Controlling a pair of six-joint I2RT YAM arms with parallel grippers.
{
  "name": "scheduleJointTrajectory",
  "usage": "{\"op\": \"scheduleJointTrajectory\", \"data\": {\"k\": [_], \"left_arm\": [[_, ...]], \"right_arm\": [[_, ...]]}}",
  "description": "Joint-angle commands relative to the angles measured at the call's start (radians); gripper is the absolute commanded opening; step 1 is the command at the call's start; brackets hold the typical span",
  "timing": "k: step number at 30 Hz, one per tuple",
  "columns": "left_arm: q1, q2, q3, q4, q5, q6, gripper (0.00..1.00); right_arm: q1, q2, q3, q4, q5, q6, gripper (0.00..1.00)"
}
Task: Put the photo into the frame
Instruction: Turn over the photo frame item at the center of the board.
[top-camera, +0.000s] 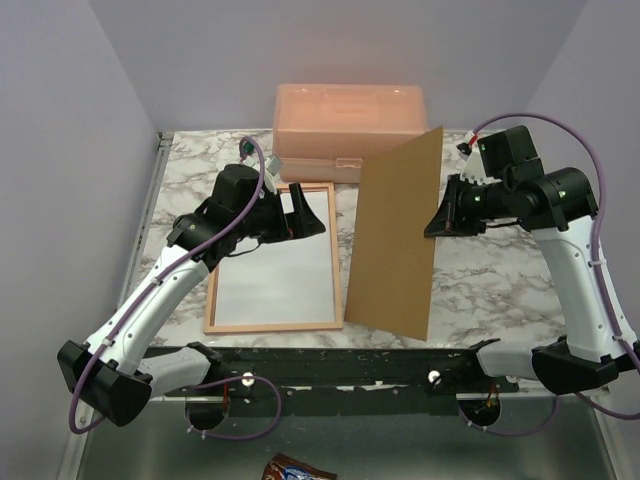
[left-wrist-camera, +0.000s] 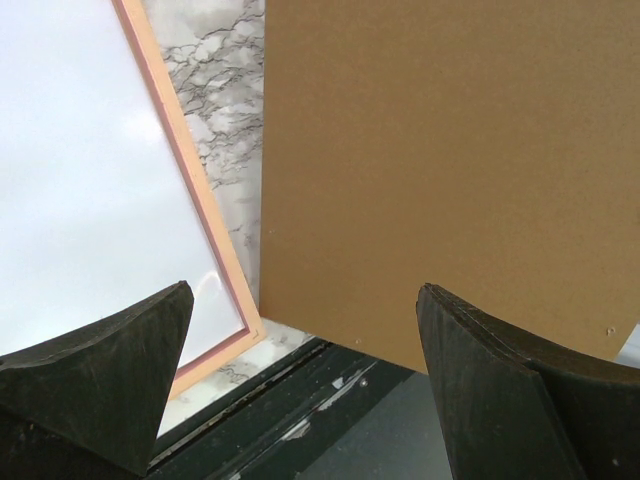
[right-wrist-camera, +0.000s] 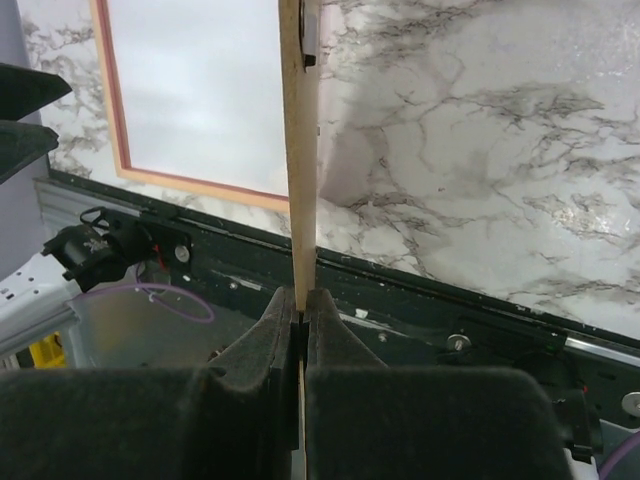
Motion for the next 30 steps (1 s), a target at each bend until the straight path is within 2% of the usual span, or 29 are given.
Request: {"op": "scheduleJointTrajectory", "data": {"k": [1, 9, 17, 24, 30], "left_arm": [[0.005, -0.023, -0.015, 0.014, -0.005, -0.002, 0.96], [0.005, -0.012, -0.015, 0.011, -0.009, 0.003, 0.96], [0.005, 0.013, -0.016, 0.01, -0.005, 0.013, 0.96], [0.005, 0.026, -0.008, 0.0, -0.005, 0.022, 0.96], [0.005, 0.011, -0.001, -0.013, -0.019, 0.029, 0.96]], "right_arm": [[0.001, 0.002, -0.036, 0.037, -0.1, -0.012, 0.0], [0.002, 0.065, -0.036, 0.04, -0.056, -0.03, 0.01], [0.002, 0.131, -0.067, 0.095, -0.083, -0.05, 0.02], [0.002, 0.178, -0.08, 0.209, -0.149, -0.042, 0.38], [0.002, 0.193, -0.122, 0.348, -0.263, 0.007, 0.59]]}}
